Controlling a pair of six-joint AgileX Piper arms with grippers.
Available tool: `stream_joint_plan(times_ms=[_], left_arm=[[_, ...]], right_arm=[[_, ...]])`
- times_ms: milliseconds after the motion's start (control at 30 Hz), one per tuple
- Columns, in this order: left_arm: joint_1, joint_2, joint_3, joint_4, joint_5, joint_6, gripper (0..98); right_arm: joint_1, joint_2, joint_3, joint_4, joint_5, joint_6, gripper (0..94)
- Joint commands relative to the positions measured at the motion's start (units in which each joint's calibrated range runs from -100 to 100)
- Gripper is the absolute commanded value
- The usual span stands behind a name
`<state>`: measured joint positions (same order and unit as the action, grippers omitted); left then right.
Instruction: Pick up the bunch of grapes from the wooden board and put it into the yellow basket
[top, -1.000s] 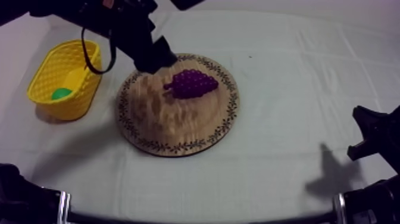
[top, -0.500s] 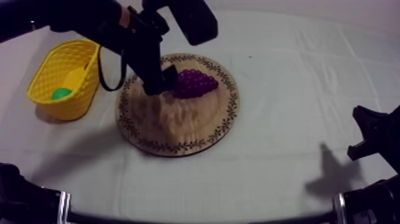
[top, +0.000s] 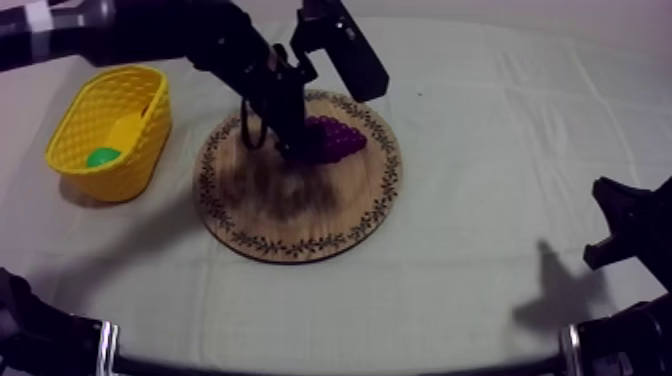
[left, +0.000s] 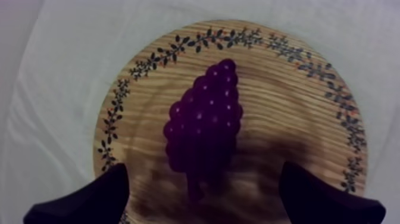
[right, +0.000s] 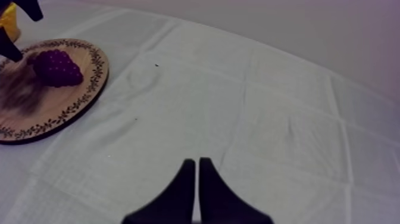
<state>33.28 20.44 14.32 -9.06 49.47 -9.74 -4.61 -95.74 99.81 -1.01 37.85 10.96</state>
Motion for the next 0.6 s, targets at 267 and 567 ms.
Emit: stream_joint_plan(times_ms=[267, 567], left_arm=[[-0.78, 12.54, -6.68, -0.76, -2.70, -0.06, 87.0], [-0.98, 17.06, -9.87, -1.67, -2.98, 0.52, 44.4]], right_arm=[[0.02, -0.01, -0.03, 0.01, -0.03, 0.00, 0.4], [0.02, -0.01, -0.03, 0.01, -0.03, 0.00, 0.4]])
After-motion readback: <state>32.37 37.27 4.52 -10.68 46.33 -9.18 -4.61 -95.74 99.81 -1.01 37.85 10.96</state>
